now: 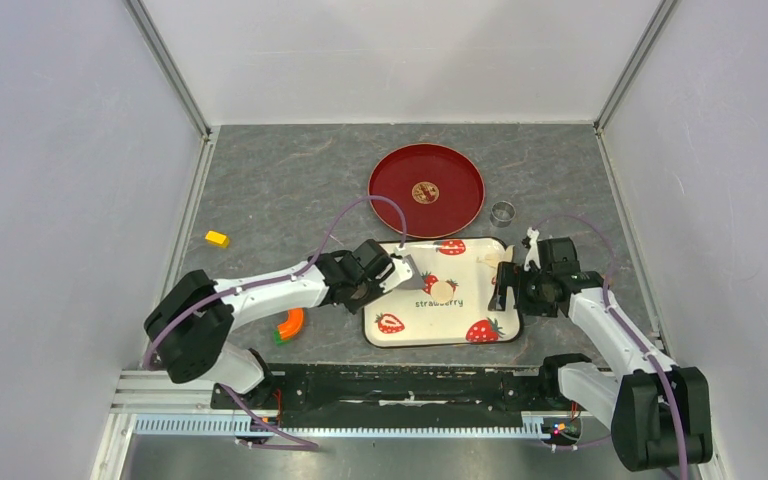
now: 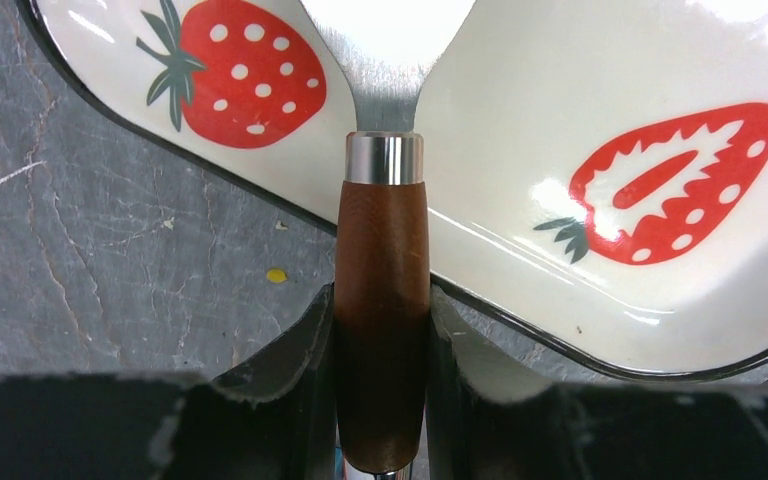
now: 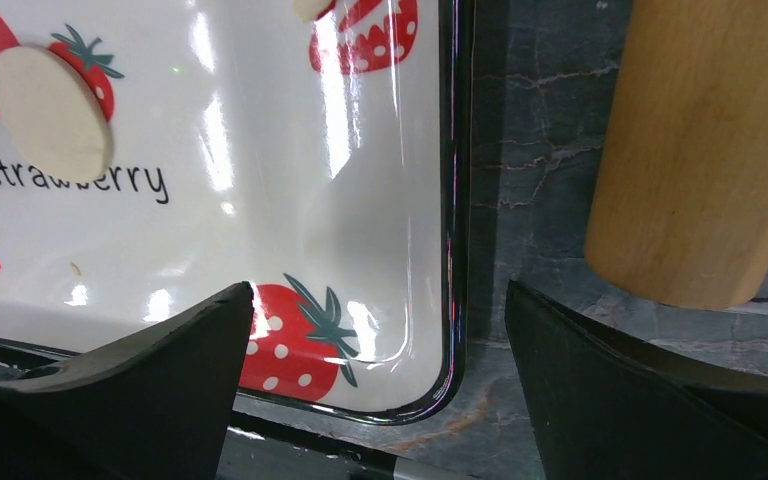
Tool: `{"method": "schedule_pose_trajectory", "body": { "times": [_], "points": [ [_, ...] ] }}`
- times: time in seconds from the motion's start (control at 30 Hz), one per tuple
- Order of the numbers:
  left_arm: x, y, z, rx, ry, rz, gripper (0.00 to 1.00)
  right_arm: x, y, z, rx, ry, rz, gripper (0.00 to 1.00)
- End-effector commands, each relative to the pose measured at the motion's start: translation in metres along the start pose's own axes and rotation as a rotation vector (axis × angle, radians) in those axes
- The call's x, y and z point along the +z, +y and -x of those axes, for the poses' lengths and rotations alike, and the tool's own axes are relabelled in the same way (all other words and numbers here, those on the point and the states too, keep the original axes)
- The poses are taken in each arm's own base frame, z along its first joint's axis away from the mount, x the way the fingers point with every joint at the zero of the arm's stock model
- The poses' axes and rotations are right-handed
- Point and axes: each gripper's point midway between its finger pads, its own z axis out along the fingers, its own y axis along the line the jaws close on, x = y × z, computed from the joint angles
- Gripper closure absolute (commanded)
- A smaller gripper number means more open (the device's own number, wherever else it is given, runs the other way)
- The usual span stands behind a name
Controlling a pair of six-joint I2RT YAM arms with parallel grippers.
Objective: Roll out the dumpling wrappers from the dough
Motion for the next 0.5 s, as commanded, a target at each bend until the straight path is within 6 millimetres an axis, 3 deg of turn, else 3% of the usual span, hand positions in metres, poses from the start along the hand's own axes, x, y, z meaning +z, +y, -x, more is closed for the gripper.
{"method": "schedule_pose_trajectory", "body": {
  "times": [0.0,0.47],
  "points": [
    [-0.0011,0.0036,0.0267,0.037,-0.072,-0.01,0.98,0.0034,-0.0007,0.0003,-0.005,-0.002,0.006,0.03],
    [0.0067,-0.0047,0.0295,0.094,-0.022,-0.022,0.98,0.009,0.0058,-0.008,0.012,0.011,0.056,0.03]
  ]
}}
